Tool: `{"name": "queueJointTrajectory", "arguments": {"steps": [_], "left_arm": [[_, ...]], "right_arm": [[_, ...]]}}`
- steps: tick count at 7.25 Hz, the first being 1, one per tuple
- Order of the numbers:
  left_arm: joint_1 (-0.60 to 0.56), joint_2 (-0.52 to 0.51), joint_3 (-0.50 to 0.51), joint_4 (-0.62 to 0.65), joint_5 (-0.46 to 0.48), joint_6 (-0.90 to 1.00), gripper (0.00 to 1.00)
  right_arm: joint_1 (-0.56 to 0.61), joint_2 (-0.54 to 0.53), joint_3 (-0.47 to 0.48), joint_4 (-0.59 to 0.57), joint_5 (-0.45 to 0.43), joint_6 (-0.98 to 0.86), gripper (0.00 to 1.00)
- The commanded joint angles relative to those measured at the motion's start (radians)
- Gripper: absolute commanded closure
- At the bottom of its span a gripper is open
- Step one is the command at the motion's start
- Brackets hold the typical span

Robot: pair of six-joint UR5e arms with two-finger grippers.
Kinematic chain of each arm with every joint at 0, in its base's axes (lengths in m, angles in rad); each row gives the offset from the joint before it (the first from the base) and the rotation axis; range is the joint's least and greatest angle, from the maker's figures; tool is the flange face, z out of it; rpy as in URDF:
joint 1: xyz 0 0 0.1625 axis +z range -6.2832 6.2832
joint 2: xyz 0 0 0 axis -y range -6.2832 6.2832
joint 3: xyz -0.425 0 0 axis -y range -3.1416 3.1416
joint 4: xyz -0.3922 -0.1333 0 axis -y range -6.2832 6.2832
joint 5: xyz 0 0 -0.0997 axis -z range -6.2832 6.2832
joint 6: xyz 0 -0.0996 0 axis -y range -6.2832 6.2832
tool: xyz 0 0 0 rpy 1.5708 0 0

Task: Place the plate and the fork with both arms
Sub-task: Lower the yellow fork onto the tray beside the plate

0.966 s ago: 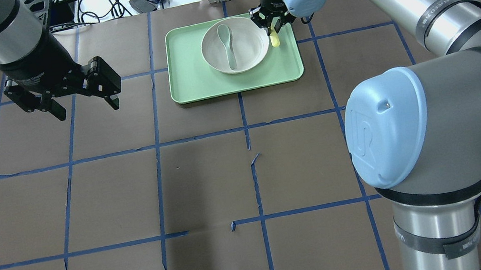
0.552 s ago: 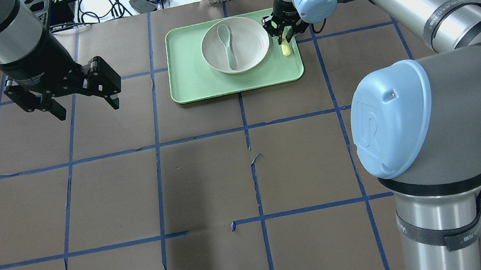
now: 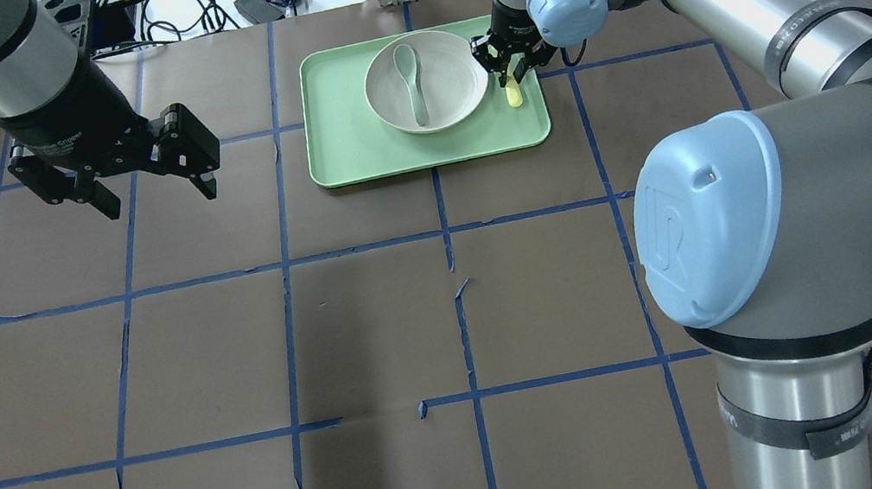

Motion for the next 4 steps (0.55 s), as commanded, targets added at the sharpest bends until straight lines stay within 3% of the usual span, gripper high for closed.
{"name": "queueJointTrajectory", "arguments": {"steps": [1,4], "left_arm": [[0.000,0.000,0.001,0.000,0.000,0.001,0.00],[0.000,0.000,0.001,0.000,0.000,0.001,0.00]], "right_arm": [[0.001,-0.009,0.052,-0.008,0.011,-0.006,0.00],[-0.002,-0.083,0.063,0.003,-0.006,-0.070,0.00]]}}
